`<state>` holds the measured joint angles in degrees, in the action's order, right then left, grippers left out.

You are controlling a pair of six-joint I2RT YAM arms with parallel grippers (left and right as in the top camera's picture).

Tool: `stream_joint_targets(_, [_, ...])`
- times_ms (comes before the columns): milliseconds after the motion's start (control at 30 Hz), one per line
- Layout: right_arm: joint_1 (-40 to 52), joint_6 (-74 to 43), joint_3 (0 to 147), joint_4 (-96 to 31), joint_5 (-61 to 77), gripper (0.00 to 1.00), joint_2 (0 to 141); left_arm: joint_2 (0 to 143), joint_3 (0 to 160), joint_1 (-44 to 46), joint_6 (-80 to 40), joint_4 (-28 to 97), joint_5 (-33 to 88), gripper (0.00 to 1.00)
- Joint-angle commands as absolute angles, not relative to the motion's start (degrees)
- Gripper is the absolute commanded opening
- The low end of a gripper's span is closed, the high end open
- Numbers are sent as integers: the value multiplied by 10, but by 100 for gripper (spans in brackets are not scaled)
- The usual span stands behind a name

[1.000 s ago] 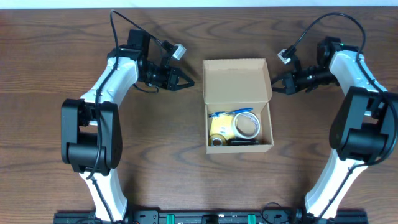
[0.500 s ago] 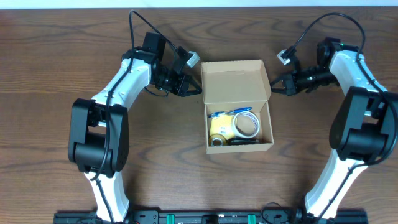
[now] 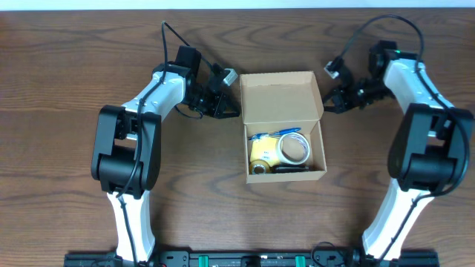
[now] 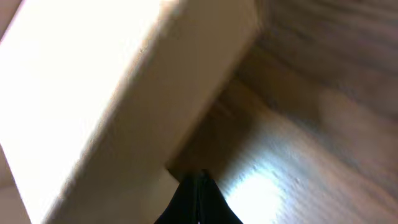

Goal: Pack container

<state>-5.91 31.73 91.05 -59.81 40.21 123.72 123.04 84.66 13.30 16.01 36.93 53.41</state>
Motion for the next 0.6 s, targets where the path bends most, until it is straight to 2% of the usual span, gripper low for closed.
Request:
stream_joint_targets(0, [-39,291,909,-588,403,1,1239,1230,844,135,149,369,534,6])
stream_joint_targets(167, [-33,292,909,-580,419,1,1239,1230,844,135,150,370,561,6])
stream_joint_targets(367, [-48,357,909,-583,555,1,1239,1230,844,135,150,357,619,6])
stream_joint_targets(567, [-50,390,909,-602,578,1,1239,1230,852,135,150,353,650,6])
